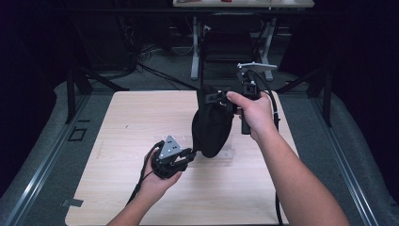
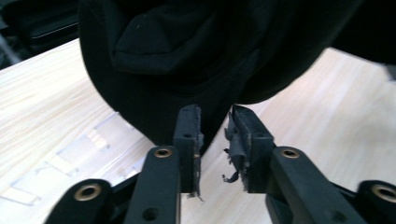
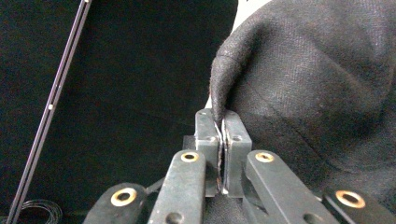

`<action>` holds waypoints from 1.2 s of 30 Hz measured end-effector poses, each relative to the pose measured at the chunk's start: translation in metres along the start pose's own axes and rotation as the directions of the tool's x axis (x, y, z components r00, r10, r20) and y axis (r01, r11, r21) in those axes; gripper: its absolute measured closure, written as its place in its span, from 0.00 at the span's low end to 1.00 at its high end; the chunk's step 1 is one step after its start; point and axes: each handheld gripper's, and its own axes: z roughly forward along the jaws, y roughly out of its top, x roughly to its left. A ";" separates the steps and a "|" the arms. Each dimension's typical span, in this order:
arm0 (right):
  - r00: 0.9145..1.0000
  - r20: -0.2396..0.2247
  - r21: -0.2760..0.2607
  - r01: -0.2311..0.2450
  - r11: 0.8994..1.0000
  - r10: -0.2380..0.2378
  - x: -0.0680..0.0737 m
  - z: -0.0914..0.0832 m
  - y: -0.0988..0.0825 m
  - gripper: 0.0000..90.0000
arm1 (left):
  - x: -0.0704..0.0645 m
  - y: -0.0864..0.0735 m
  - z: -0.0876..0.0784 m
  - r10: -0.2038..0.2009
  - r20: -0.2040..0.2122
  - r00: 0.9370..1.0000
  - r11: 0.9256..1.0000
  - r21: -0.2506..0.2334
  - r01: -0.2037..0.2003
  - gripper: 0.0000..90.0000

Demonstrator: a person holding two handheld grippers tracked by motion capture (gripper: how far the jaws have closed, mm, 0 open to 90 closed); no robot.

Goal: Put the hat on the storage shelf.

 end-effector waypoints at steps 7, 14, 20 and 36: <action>1.000 -0.004 -0.003 0.001 1.000 -0.001 0.001 0.001 -0.001 0.97 | -0.004 -0.001 0.001 0.050 -0.042 0.998 0.999 0.009 -0.050 0.89; 1.000 -0.005 -0.015 0.015 1.000 -0.015 0.003 -0.001 -0.003 0.95 | -0.006 -0.001 -0.001 0.094 -0.067 0.993 0.996 0.018 -0.093 0.92; 1.000 -0.017 -0.026 0.020 0.999 -0.021 0.006 -0.005 -0.004 0.94 | -0.008 -0.002 0.000 0.123 -0.082 0.989 0.992 0.020 -0.122 0.93; 0.999 -0.008 -0.059 0.038 0.997 -0.039 0.012 -0.024 -0.003 0.95 | -0.001 -0.010 -0.006 0.141 -0.111 0.984 0.990 0.030 -0.138 0.95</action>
